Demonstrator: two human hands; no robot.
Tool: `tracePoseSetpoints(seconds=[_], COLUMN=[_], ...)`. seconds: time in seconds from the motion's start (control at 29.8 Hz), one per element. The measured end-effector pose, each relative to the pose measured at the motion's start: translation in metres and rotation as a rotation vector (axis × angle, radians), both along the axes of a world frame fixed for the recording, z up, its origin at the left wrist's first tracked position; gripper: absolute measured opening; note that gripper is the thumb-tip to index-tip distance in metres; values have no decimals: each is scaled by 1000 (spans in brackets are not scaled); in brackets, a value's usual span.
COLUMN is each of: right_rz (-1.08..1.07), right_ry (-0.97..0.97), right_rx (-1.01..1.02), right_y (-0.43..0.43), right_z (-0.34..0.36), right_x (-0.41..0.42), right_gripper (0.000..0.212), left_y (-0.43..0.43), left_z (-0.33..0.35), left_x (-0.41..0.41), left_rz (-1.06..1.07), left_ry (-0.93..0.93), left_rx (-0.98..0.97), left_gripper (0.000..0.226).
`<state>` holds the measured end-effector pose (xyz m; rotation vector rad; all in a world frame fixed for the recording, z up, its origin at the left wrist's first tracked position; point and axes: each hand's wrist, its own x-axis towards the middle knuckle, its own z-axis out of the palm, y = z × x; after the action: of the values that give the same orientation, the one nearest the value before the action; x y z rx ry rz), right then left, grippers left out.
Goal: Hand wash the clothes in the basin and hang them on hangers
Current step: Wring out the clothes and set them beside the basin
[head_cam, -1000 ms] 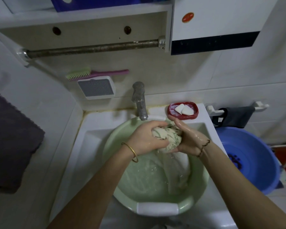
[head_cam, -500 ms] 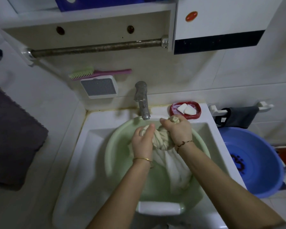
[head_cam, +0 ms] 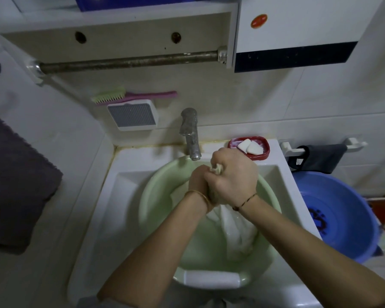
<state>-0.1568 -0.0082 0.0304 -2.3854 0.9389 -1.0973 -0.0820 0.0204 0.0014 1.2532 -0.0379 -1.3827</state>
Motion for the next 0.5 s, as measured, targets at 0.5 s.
tracePoseSetpoints(seconds=[0.5], right_rz=[105], right_ry=[-438], right_rx=[1379], right_y=[-48], right_z=[-40], right_x=[-35], right_gripper=[47], left_y=[19], left_z=[0], left_x=[39], left_rz=[-271], left_ry=[-1035], left_rx=[-29], left_gripper=[33])
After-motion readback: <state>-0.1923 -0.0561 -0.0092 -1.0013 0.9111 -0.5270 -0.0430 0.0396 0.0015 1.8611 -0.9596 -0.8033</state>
